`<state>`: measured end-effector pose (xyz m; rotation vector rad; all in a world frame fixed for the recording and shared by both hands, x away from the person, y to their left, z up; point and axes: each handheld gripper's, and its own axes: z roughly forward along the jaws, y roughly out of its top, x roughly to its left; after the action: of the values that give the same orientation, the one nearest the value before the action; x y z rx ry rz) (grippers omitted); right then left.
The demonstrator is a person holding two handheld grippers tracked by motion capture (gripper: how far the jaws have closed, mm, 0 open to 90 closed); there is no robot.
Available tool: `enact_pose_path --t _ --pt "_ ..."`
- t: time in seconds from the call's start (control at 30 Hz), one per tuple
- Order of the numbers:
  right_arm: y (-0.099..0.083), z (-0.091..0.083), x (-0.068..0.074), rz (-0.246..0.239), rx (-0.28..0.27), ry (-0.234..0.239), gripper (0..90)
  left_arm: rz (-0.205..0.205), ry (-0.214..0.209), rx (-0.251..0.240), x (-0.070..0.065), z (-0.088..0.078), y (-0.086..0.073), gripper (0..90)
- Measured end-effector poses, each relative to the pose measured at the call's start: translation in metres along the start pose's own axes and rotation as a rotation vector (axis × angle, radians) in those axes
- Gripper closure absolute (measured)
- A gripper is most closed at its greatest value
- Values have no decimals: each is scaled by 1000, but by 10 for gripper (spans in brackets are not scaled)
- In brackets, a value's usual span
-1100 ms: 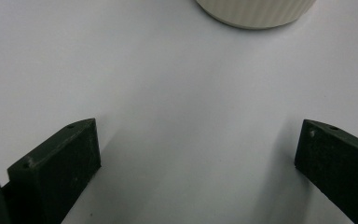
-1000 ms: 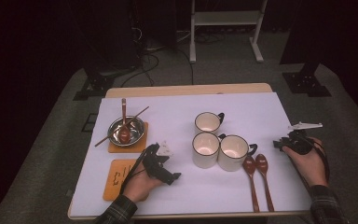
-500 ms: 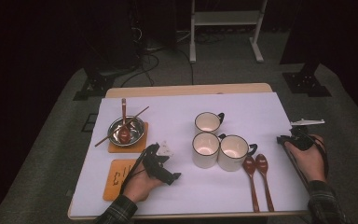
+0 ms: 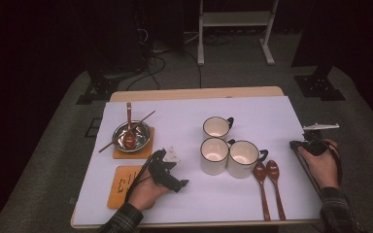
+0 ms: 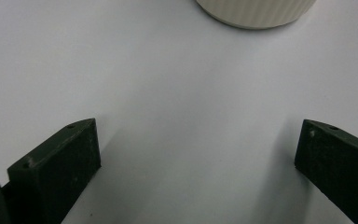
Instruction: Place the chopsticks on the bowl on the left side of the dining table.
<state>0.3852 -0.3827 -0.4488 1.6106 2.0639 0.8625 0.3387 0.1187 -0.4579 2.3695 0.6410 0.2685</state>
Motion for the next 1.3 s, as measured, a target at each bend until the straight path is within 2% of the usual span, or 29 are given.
enact_pose_path --t 0.23,0.6,1.3 --pt "4 -1 4 -5 -8 10 826 1 0 0 0 0 0 0" --pt "14 3 19 -34 -15 33 831 1 0 1 0 0 0 0" --pt "30 26 52 -101 16 86 837 3 0 3 0 0 0 0"
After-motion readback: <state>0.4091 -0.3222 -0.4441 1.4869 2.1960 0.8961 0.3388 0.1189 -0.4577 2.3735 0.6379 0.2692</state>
